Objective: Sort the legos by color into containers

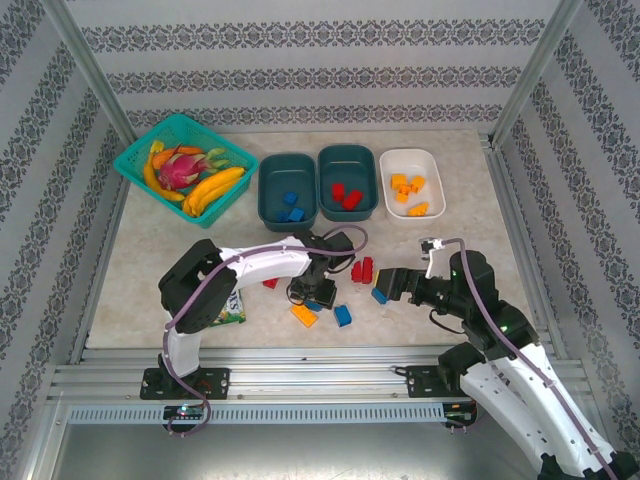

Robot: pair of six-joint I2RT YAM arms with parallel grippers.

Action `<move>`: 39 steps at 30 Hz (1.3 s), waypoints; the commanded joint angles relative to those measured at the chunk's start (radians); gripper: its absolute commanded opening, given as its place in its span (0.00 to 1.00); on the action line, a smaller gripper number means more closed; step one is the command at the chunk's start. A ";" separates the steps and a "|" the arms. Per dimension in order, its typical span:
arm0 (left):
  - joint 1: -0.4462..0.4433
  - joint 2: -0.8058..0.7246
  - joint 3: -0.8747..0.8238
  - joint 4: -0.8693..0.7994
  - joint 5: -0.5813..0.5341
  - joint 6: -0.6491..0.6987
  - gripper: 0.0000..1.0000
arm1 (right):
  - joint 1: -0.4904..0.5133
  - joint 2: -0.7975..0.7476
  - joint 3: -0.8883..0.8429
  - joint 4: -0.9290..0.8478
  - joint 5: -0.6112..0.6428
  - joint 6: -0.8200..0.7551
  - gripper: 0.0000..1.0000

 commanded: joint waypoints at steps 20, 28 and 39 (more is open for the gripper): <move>0.288 -0.005 0.445 -0.229 -0.207 0.069 0.36 | 0.025 0.155 0.093 0.148 0.022 -0.012 0.92; 0.444 0.205 0.643 -0.241 -0.276 0.106 0.36 | 0.152 0.369 0.159 0.342 0.239 -0.033 0.94; 0.513 0.435 0.872 -0.263 -0.256 0.110 0.37 | 0.179 0.472 0.224 0.358 0.259 -0.031 0.94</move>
